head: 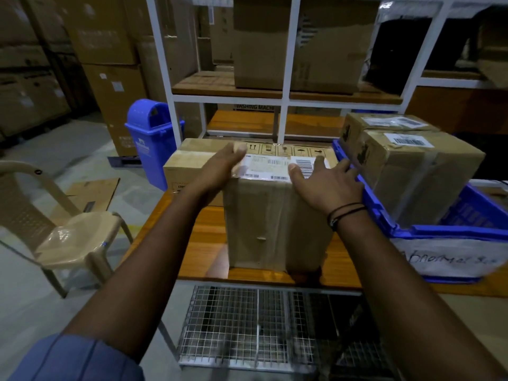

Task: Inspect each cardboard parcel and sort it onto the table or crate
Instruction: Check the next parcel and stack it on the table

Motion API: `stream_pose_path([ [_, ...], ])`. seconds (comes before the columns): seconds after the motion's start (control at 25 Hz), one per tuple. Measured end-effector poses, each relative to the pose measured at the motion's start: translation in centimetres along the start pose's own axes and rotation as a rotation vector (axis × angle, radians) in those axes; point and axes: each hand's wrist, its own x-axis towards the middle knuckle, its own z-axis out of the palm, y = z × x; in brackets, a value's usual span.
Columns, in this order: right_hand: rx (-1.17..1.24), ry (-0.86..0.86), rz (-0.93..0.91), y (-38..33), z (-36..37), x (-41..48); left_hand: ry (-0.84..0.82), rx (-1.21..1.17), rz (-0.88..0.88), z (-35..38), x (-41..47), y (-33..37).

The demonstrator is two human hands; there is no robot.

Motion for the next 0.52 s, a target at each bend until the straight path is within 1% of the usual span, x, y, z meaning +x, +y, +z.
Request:
stream_pose_path([
  [0.04, -0.059, -0.004, -0.042, -0.5, -0.3, 0.5, 0.038, 0.32, 0.046, 0.5, 0.4, 0.4],
  [0.08, -0.103, -0.016, -0.122, -1.1, -0.4, 0.9, 0.038, 0.626, 0.107, 1.2, 0.8, 0.8],
  [0.12, -0.102, -0.036, -0.221, -1.9, -0.5, 1.4, 0.022, 0.845, 0.165, 2.0, 1.1, 1.3],
  [0.2, -0.039, -0.069, -0.386, -3.3, -0.5, 2.1, -0.007, 1.108, 0.248, 3.3, 1.8, 0.9],
  [0.28, -0.02, -0.066, -0.435, -3.8, 0.0, 2.3, 0.027, 1.2, 0.282, 3.6, 2.1, -0.3],
  [0.4, -0.035, -0.026, -0.438, -3.3, 1.0, 2.5, 0.119, 1.203, 0.342, 3.7, 1.9, -1.2],
  [0.52, -0.025, -0.039, -0.475, -2.9, 0.6, 2.5, 0.124, 1.172, 0.36, 3.7, 2.0, -1.4],
])
